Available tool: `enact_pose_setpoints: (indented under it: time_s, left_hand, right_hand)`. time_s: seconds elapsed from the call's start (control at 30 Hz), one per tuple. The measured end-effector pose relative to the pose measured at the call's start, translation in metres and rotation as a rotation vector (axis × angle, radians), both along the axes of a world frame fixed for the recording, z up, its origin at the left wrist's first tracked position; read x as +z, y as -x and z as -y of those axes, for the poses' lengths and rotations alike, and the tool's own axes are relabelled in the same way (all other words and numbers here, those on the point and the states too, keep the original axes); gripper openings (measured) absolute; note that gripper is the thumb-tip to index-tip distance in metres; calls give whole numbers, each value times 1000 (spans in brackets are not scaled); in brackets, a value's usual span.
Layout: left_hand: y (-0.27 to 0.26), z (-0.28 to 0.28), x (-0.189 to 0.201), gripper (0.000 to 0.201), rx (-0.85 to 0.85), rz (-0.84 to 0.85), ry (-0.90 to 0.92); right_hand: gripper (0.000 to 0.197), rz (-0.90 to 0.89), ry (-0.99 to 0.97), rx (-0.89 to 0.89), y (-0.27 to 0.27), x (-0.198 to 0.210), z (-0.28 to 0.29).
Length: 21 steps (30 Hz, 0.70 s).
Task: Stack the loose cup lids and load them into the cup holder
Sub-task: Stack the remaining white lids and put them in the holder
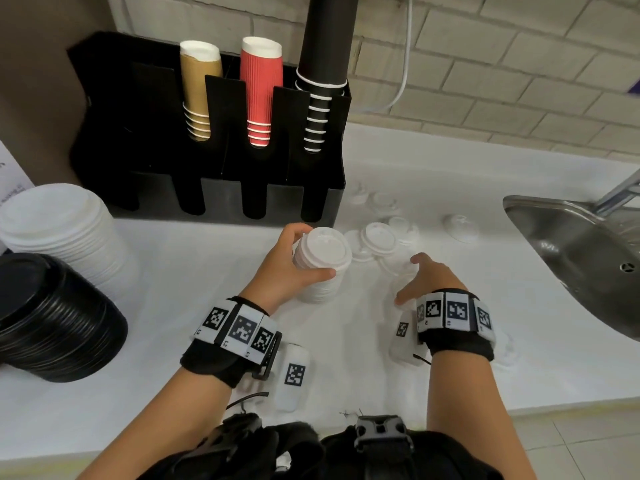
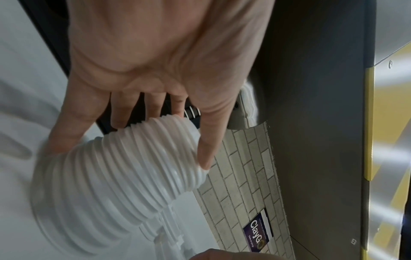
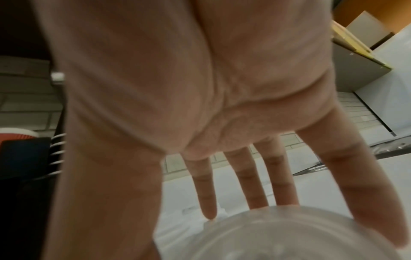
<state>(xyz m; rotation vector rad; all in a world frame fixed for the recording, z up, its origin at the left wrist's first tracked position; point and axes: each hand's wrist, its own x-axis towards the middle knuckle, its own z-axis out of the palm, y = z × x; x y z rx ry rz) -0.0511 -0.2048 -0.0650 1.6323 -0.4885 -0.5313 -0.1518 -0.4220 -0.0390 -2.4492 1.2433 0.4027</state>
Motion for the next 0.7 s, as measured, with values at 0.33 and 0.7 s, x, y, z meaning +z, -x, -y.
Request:
enact_pose_setpoints:
  time_s: [0.33, 0.7]
  left_hand:
    - [0, 4, -2, 68, 15, 20, -53]
    - [-3, 3, -6, 69, 31, 23, 0]
  right_hand:
    - [60, 318, -13, 108, 1, 33, -6]
    - [51, 966, -335, 358, -37, 28, -72]
